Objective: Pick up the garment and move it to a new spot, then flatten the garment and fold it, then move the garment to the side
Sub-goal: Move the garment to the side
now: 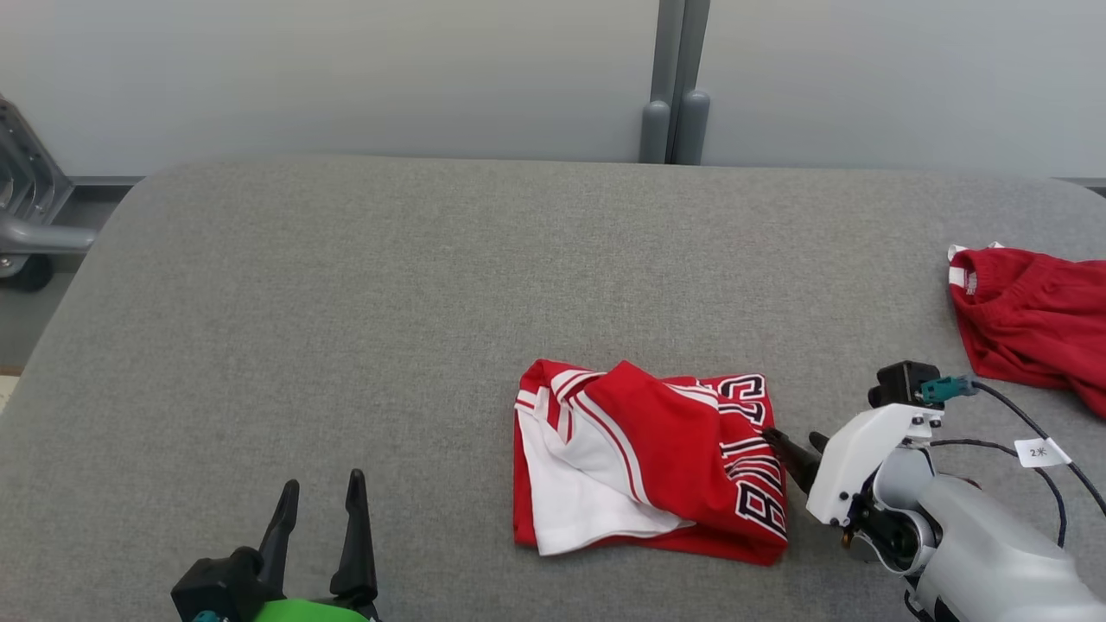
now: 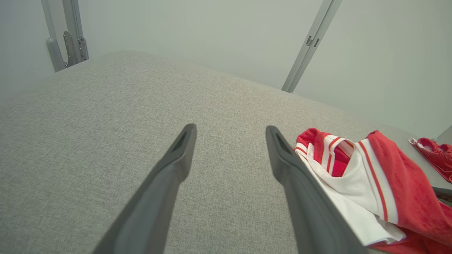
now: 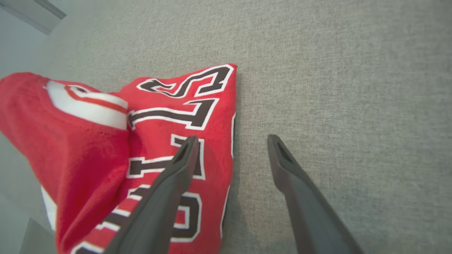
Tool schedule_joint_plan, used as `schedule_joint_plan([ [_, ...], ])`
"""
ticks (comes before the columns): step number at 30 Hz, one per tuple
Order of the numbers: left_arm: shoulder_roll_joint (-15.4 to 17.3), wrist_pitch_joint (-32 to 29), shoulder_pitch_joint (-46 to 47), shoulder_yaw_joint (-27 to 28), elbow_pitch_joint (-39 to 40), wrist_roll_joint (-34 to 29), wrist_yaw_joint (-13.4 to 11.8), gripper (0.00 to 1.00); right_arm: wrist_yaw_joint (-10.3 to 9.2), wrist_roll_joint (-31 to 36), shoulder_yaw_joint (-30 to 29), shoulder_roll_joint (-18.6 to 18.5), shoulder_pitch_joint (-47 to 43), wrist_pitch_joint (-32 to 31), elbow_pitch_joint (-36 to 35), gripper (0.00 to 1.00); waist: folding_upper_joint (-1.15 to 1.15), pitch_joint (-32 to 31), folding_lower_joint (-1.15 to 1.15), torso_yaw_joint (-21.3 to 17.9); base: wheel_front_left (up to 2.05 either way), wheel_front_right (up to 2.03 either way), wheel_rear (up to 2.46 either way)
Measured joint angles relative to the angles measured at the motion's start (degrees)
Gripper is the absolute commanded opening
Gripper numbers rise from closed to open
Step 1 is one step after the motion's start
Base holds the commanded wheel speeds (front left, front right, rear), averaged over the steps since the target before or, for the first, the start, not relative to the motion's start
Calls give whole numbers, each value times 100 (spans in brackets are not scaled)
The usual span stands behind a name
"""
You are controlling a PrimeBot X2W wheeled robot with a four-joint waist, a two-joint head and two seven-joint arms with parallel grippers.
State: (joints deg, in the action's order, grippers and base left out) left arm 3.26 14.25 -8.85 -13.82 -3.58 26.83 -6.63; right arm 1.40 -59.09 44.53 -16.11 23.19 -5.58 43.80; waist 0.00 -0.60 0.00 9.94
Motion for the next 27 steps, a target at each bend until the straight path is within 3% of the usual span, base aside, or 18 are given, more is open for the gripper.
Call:
schedule_joint_plan([
  [6,-1,0,13,-63,31,-37,0,100,14,-504,-380,159,-32,-10,67,100,0,202,0,56,0,0,0],
  [16,-2,0,107,-60,-3,-40,0,100,282,-912,-519,293,-10,-405,156,100,0,391,0,218,0,0,0],
  [17,-2,0,111,-59,-9,-40,0,100,323,-953,-513,311,-8,-453,147,87,0,391,0,224,0,0,0],
  [18,-2,0,114,-57,-13,-40,0,100,366,-966,-500,315,-8,-490,130,47,0,389,0,229,0,0,0],
  [19,-2,0,117,-54,-18,-40,0,100,393,-966,-481,321,-8,-522,113,34,0,386,0,231,0,0,0],
  [20,-2,0,119,-47,-25,-40,0,100,414,-965,-463,330,-7,-556,103,28,0,382,0,232,0,0,0],
  [22,-7,0,120,-7,-40,-40,0,100,416,-939,-404,328,-6,-552,93,2,0,370,0,227,0,0,0],
  [27,-9,0,120,81,-69,-40,0,100,465,-902,-474,278,51,-391,-14,0,0,312,0,158,0,0,0],
])
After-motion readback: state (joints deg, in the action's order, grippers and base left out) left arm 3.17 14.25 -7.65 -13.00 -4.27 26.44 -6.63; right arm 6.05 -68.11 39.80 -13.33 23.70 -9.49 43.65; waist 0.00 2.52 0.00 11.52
